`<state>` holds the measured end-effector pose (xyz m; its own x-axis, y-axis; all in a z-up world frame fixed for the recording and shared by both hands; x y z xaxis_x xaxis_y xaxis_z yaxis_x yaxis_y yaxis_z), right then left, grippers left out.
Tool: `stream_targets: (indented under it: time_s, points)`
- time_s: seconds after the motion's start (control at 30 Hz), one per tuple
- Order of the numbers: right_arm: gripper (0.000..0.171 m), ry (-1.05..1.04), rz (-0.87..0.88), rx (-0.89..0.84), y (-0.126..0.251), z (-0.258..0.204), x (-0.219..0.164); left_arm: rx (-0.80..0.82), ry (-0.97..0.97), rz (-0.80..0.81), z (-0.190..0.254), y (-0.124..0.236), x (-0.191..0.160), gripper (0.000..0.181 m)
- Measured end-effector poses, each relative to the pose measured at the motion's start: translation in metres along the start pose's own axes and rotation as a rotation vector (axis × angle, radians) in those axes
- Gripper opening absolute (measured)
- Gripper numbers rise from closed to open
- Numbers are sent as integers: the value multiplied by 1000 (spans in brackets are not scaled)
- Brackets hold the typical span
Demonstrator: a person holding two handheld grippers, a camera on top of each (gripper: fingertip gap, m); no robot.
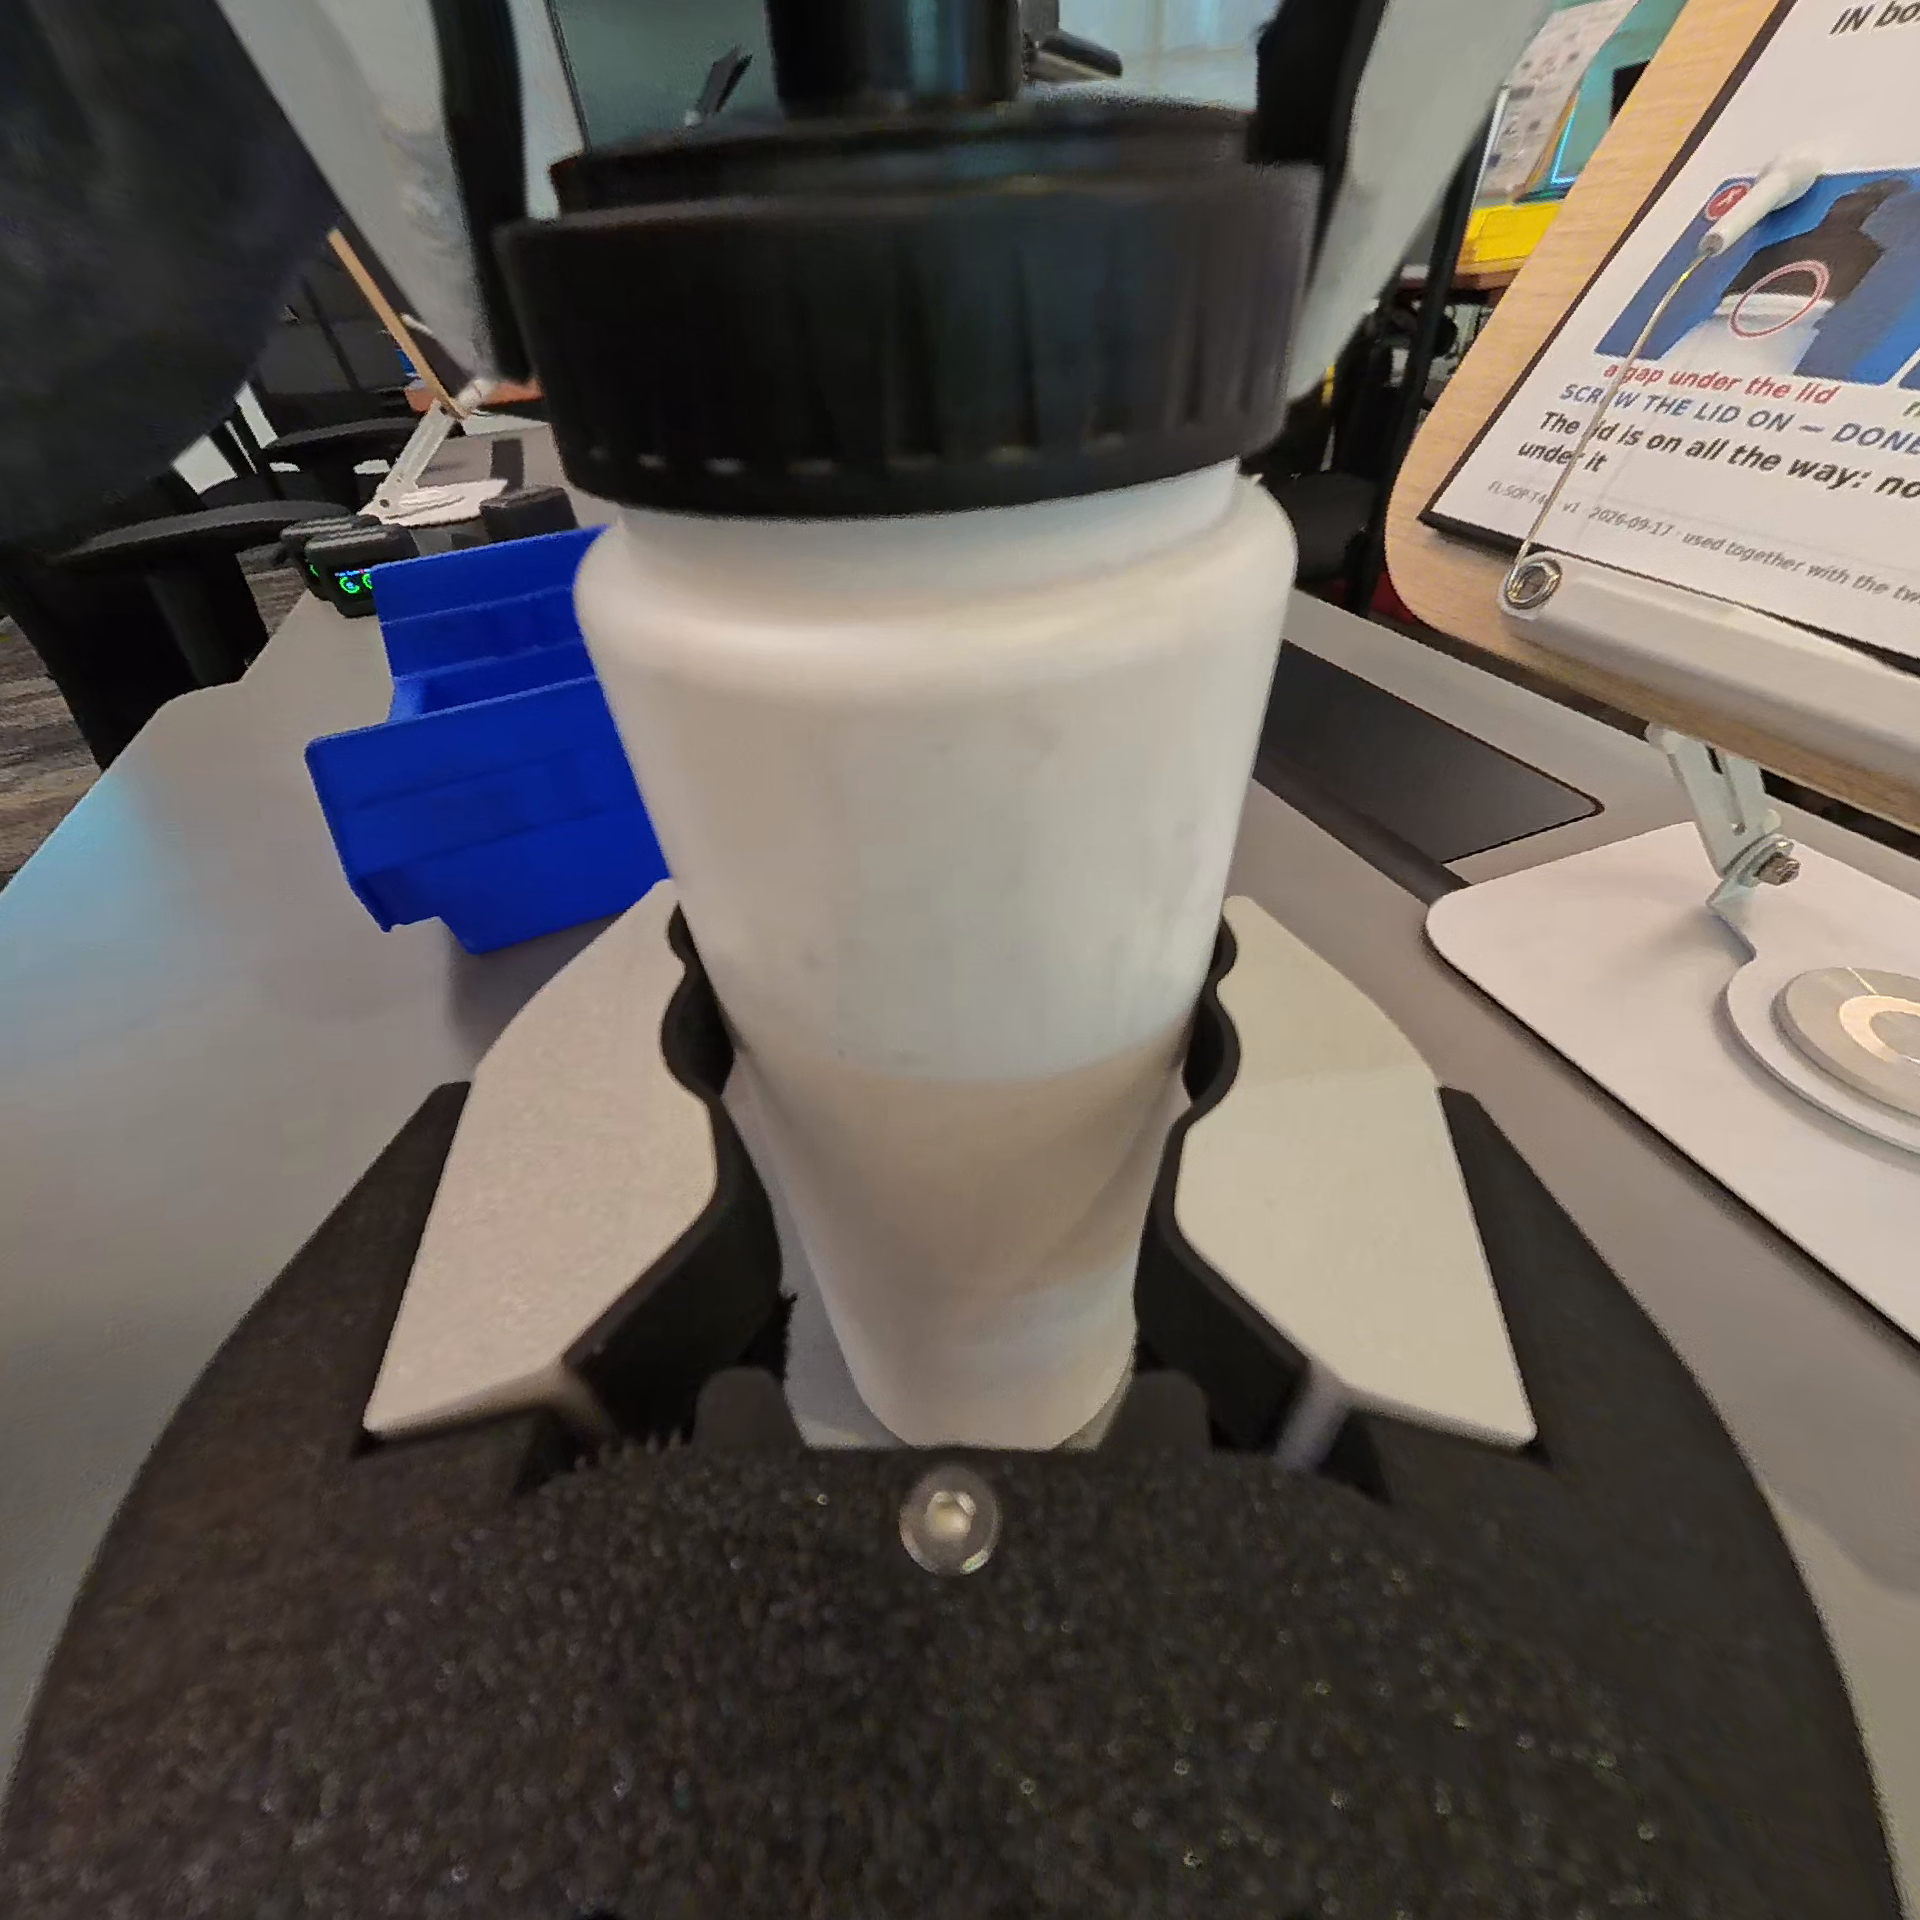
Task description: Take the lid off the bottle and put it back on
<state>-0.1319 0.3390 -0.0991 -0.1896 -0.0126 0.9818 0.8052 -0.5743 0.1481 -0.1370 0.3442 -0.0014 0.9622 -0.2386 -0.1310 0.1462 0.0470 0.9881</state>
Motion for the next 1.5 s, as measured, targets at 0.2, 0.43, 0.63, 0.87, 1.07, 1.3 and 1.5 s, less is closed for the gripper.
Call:
stream_targets:
  time_s: [0.2,0.43,0.63,0.87,1.07,1.3,1.5]
  points:
    - [88,-17,-3,3,-1,1,-1,-34,399,370,5,14,12,106]
    - [88,6,-12,-42,-3,0,-2,147,1068,471,9,3,-3,106]
    - [87,34,-34,-62,-4,-1,-3,86,1272,549,7,9,7,107]
    - [88,32,-40,-67,-4,-1,-4,17,1333,419,1,-11,0,76]
    - [87,37,-35,-64,-4,-2,-4,-4,1090,321,4,-11,-1,76]
    - [87,42,-22,-43,-5,-3,-4,13,515,154,4,-11,-4,76]
    - [87,30,-20,-27,-7,-2,-4,50,40,-57,0,-11,-6,77]
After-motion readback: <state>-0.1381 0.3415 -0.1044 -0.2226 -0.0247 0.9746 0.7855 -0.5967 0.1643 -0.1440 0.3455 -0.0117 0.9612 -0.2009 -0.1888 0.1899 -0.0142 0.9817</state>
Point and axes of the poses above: each gripper's, where its closed fingertips meet, y back along the fingers, x out of its top, z = x × y across the jaws, the point moved 3 cm from there along y, back along the fingers, and after that the axes turned 11 degrees about y, right-handed, at the moved point
